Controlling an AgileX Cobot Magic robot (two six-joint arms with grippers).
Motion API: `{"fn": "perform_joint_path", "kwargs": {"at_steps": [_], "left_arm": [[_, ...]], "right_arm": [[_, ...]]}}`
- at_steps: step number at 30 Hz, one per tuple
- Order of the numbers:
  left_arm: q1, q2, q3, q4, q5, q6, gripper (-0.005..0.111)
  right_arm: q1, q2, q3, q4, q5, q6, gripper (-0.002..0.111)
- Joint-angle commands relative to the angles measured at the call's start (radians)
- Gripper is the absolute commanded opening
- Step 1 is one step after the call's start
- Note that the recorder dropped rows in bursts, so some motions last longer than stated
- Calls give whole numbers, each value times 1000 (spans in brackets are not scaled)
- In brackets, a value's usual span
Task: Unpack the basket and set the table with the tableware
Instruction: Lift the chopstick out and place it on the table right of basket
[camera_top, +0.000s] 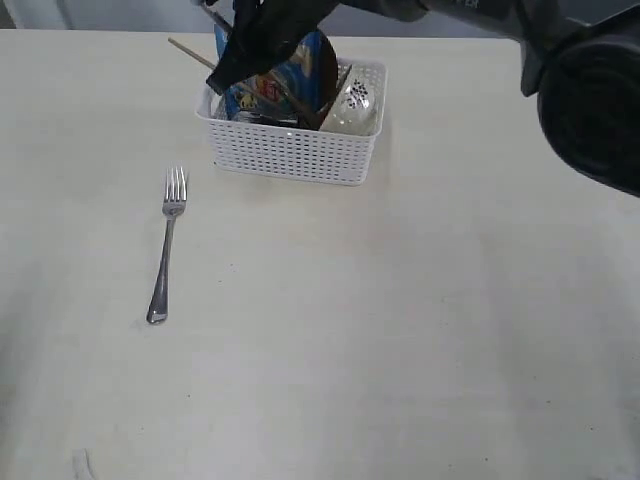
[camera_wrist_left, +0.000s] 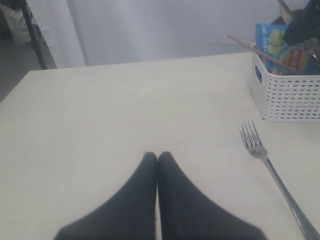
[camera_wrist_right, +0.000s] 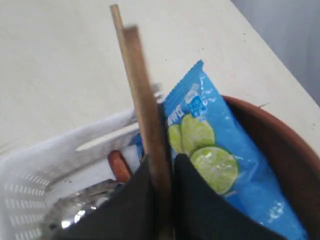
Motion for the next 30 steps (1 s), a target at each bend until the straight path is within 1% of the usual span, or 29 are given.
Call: {"fn": "perform_joint_path", "kwargs": {"at_steps": [1,19,23,28,30], "left_arm": [[-5,-2,2,2,-1,-2,0],[-5,-2,2,4,-1,-2,0],[-5,-2,2,4,-1,-2,0],[-5,-2,2,4,-1,-2,0],[-5,-2,2,4,-1,-2,0]], "right_arm": [[-2,-39,3,21,48,25,0],[-2,-159,3,23,92,25,0],[-2,-218,3,23,173,65,0],[-4,-293,3,-13,356,199,0],[-4,-318,3,-29,401,217,0]]}}
